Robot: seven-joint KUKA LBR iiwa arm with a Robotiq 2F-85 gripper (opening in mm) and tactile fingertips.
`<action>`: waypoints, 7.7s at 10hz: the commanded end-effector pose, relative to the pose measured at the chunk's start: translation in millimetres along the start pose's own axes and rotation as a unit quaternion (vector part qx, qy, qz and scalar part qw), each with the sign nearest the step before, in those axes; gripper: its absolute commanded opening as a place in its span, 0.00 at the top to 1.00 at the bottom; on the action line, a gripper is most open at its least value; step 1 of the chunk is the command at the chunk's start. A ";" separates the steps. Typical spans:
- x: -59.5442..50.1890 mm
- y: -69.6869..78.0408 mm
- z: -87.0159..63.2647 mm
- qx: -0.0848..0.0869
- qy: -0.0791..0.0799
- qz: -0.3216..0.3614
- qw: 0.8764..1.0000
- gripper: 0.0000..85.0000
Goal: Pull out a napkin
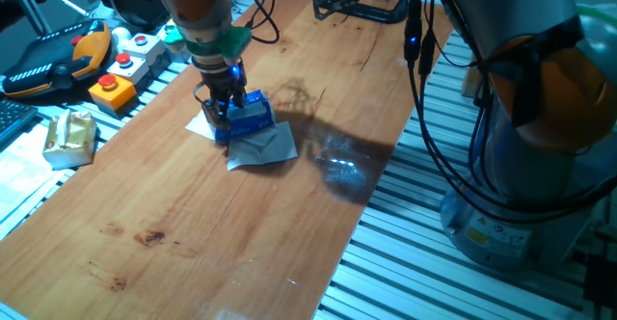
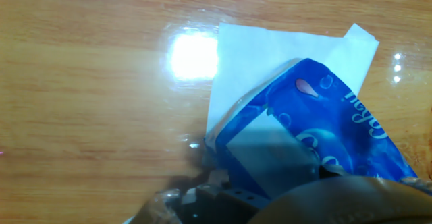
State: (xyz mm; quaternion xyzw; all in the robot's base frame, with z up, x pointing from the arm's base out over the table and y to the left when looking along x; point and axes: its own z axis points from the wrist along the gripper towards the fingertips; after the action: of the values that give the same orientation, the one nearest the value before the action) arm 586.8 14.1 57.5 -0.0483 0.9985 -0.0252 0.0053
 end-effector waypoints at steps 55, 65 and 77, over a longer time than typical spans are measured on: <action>8.6 -21.0 -74.8 -0.047 0.039 -0.026 0.998 0.99; 7.4 -22.7 -75.0 -0.034 0.041 -0.023 0.998 0.99; 28.1 -42.6 -174.9 -0.010 0.052 0.003 0.999 0.99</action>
State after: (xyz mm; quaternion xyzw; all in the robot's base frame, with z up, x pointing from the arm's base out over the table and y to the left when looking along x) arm 560.3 -22.7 192.2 -0.0435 0.9978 -0.0170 -0.0464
